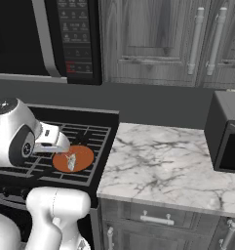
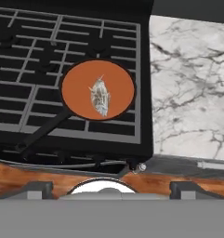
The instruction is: Retrieve the fish from the fridge and place it on the saucepan with marinade on the stove.
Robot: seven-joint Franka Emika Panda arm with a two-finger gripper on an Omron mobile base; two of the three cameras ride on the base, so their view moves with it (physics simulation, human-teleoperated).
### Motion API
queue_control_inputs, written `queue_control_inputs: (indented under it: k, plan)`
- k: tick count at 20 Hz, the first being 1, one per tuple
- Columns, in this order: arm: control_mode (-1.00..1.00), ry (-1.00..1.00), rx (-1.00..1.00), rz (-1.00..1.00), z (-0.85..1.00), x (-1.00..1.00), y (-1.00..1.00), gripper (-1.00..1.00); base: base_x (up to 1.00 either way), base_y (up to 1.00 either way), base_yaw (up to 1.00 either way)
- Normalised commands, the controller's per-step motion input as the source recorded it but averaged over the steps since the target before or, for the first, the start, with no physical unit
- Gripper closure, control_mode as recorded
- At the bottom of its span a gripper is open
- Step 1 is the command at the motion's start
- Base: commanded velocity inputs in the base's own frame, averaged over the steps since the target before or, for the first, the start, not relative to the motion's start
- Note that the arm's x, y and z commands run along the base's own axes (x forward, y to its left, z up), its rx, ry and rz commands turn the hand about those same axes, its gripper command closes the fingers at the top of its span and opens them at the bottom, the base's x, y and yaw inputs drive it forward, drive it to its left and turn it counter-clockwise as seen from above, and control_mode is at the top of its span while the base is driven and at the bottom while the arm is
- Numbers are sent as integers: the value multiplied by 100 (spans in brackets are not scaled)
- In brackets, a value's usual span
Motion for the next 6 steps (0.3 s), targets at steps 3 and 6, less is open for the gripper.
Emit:
queue_control_inputs:
  k: [3,6]
  plan:
    - [-100,0,0,0,91,-55,-5,-100,0,0,0]
    - [-100,0,0,0,87,-59,-7,-100,0,0,0]
